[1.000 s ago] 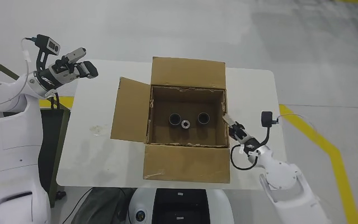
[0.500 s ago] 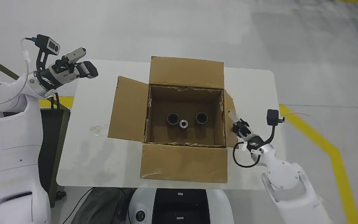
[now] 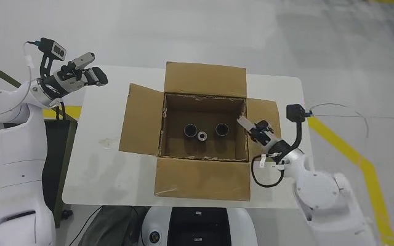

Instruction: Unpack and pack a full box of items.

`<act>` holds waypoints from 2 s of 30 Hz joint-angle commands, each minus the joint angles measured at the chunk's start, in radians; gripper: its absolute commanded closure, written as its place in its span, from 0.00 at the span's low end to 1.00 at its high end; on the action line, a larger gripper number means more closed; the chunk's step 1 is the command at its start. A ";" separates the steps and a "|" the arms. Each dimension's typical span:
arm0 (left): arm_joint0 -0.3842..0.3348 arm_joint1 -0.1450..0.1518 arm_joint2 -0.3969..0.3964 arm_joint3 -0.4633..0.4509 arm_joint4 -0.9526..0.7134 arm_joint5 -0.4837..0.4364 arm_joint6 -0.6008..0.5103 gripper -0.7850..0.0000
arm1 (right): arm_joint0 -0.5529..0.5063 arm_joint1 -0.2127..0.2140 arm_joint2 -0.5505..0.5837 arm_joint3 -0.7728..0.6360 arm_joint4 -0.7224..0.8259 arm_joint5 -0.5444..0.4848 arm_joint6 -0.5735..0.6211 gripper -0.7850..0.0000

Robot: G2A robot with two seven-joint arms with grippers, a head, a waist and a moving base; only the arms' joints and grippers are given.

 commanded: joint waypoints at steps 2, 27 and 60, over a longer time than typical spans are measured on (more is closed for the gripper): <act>0.000 0.000 0.000 0.000 0.000 0.000 0.000 0.00 | 0.066 -0.001 -0.062 0.002 -0.062 0.041 0.091 0.00; 0.000 0.000 0.000 0.000 0.000 0.000 0.000 0.00 | 0.370 -0.037 -0.379 0.142 -0.363 0.204 0.362 0.00; 0.000 0.000 0.000 0.000 0.000 0.000 0.000 0.00 | 0.523 -0.069 -0.491 0.280 -0.476 0.230 0.509 0.00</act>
